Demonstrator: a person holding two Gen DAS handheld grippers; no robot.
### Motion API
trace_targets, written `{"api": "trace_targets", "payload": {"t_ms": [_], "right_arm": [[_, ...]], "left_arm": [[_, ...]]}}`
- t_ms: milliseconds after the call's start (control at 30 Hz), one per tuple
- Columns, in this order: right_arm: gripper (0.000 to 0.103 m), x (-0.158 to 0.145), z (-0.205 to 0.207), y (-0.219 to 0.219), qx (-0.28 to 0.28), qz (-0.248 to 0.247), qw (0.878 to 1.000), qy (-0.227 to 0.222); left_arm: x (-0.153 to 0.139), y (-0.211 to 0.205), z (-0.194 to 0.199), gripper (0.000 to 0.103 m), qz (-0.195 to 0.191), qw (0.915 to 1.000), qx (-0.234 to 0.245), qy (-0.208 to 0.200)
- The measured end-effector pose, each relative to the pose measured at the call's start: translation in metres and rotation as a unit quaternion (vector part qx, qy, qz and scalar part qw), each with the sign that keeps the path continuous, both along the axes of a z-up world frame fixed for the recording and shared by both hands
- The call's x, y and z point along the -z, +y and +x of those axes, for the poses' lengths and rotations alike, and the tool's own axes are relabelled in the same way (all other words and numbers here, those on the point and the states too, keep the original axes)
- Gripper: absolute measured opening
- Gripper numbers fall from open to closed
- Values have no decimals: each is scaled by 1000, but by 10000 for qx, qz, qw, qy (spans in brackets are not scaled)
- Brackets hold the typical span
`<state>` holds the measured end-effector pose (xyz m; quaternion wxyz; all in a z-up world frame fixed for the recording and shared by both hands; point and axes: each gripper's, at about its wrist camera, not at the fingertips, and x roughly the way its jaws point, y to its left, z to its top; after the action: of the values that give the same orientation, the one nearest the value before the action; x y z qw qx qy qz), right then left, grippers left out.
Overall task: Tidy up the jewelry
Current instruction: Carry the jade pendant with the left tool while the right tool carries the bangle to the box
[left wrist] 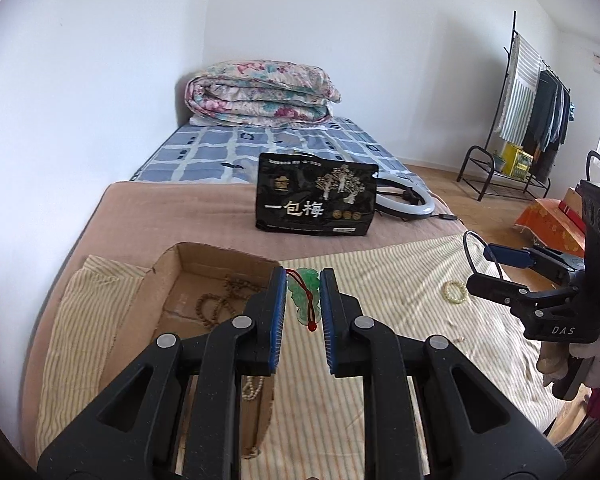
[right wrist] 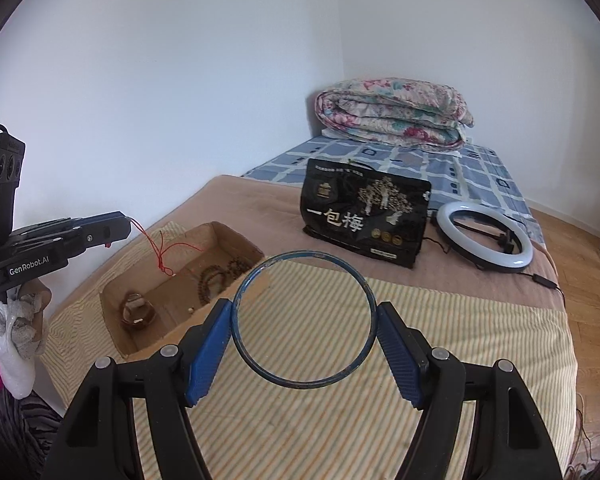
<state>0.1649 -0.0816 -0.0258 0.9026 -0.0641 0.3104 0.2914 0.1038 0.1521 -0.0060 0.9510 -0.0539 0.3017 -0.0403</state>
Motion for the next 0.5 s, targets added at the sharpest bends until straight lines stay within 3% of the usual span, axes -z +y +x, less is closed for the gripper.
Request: {"api": "trace_targets", "payload": {"t_ms": [500], "right_arm": [[74,12,19,106,-698,117,9975,85]], "left_arm": [[15,70,-1,15,21,9976,-687,96]]}}
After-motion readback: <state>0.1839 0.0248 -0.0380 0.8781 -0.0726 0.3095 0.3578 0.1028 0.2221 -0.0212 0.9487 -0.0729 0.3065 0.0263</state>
